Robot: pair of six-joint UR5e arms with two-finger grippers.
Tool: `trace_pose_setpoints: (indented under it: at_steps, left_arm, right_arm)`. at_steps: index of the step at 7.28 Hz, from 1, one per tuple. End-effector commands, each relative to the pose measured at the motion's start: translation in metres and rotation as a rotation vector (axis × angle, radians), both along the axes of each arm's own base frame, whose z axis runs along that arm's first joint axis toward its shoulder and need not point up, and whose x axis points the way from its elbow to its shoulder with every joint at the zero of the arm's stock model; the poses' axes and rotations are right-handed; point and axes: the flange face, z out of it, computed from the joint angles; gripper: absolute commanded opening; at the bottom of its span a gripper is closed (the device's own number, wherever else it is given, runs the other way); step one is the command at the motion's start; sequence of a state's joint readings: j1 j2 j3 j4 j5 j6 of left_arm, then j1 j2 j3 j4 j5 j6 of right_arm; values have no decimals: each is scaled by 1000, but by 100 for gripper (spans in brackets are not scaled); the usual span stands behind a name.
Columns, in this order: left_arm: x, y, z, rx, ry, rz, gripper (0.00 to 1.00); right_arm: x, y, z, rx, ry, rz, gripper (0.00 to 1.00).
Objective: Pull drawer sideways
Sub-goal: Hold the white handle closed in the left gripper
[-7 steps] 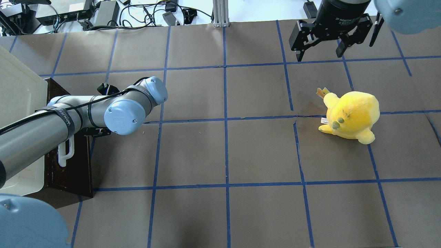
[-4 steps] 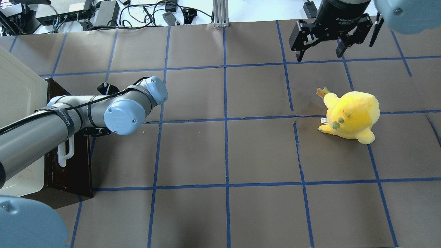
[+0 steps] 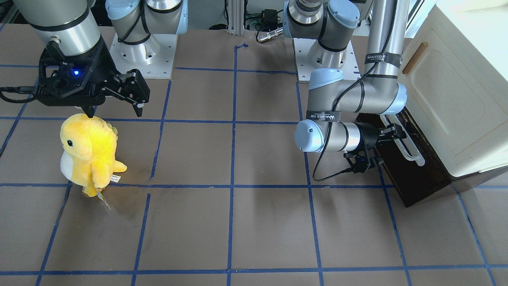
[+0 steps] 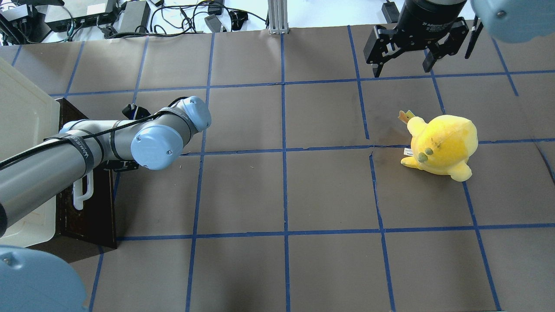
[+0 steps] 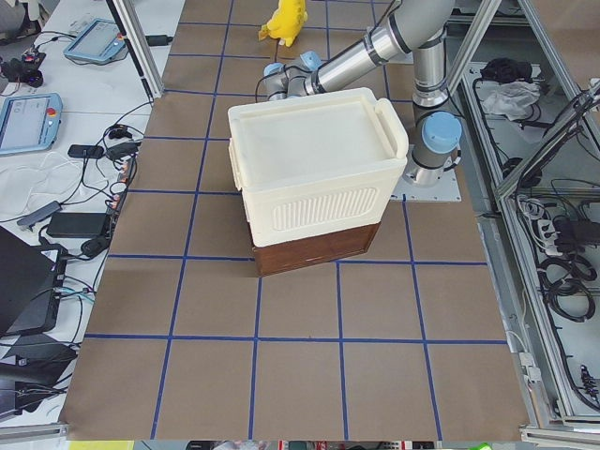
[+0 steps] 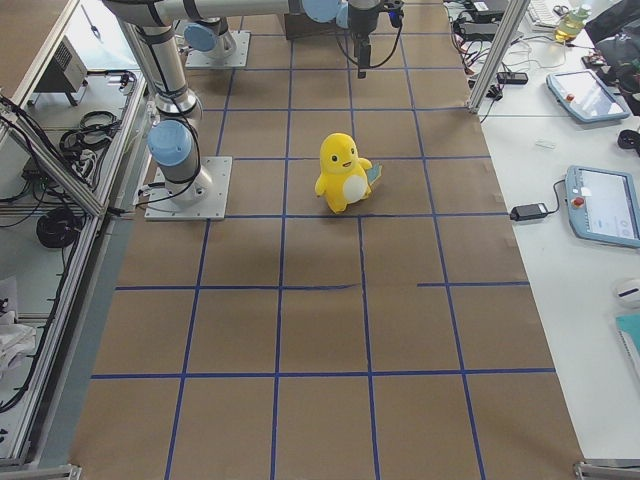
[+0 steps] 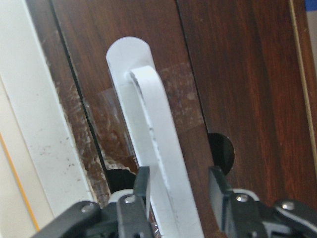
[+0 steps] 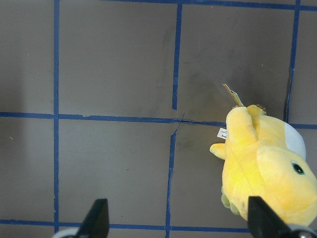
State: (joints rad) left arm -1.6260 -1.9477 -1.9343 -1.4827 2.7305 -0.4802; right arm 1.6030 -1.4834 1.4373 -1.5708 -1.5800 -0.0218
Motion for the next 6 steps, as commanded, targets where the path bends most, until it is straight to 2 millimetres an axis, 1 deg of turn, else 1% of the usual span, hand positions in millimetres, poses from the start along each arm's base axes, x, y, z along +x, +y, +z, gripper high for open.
trace_pose_setpoints:
  at_steps: [1,6]
  left_arm:
    - [0,0,1,0,0,0,50]
    - [0,0,1,1,0,-1,45]
  right_arm:
    - [0,0,0,0,0,0,100]
    - [0,0,0,0,0,1,100]
